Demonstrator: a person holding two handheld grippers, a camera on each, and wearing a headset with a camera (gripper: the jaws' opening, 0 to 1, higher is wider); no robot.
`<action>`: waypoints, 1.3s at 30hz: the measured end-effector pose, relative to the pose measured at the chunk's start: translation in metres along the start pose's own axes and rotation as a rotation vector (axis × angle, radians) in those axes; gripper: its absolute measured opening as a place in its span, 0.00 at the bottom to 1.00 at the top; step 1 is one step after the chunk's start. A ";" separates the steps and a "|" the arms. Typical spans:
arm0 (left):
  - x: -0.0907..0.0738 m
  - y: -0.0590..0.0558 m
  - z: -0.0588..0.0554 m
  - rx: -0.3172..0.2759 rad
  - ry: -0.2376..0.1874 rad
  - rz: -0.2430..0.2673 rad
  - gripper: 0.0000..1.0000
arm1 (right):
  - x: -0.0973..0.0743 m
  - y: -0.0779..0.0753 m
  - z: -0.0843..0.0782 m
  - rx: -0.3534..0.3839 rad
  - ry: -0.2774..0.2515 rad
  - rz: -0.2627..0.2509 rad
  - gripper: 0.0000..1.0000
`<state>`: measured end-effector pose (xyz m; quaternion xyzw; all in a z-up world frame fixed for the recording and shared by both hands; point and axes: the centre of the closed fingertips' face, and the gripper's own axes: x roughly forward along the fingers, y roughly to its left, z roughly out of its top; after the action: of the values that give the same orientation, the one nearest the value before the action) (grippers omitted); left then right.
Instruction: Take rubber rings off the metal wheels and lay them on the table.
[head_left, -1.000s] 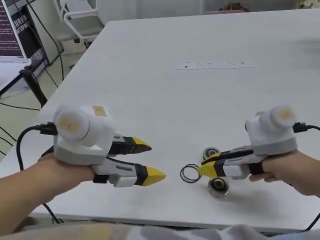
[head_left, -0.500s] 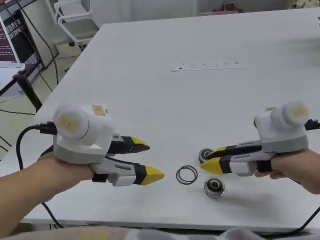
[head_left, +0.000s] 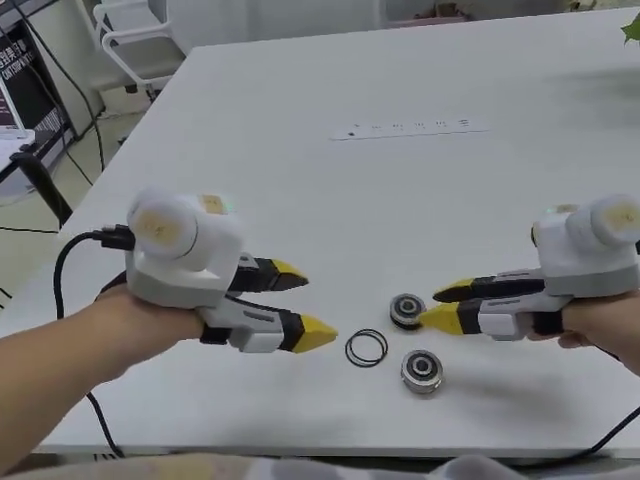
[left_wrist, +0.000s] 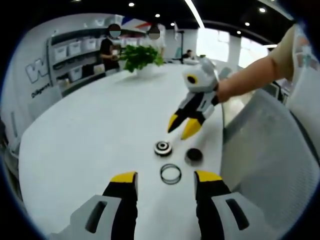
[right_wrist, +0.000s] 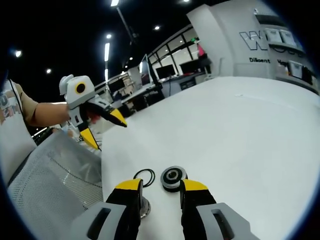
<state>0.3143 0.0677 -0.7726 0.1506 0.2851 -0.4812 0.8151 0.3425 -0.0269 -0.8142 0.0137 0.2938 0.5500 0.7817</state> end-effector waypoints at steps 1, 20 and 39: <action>0.002 0.000 0.000 0.003 0.002 -0.003 0.46 | -0.001 -0.001 0.000 -0.002 0.000 -0.004 0.28; 0.038 0.007 -0.004 -0.017 0.028 -0.035 0.43 | 0.008 -0.013 -0.015 -0.078 0.057 -0.035 0.24; 0.069 0.009 -0.004 -0.030 0.039 -0.071 0.42 | 0.020 -0.019 -0.024 -0.107 0.082 -0.035 0.20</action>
<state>0.3464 0.0262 -0.8180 0.1373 0.3132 -0.5025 0.7941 0.3521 -0.0246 -0.8495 -0.0557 0.2960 0.5512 0.7781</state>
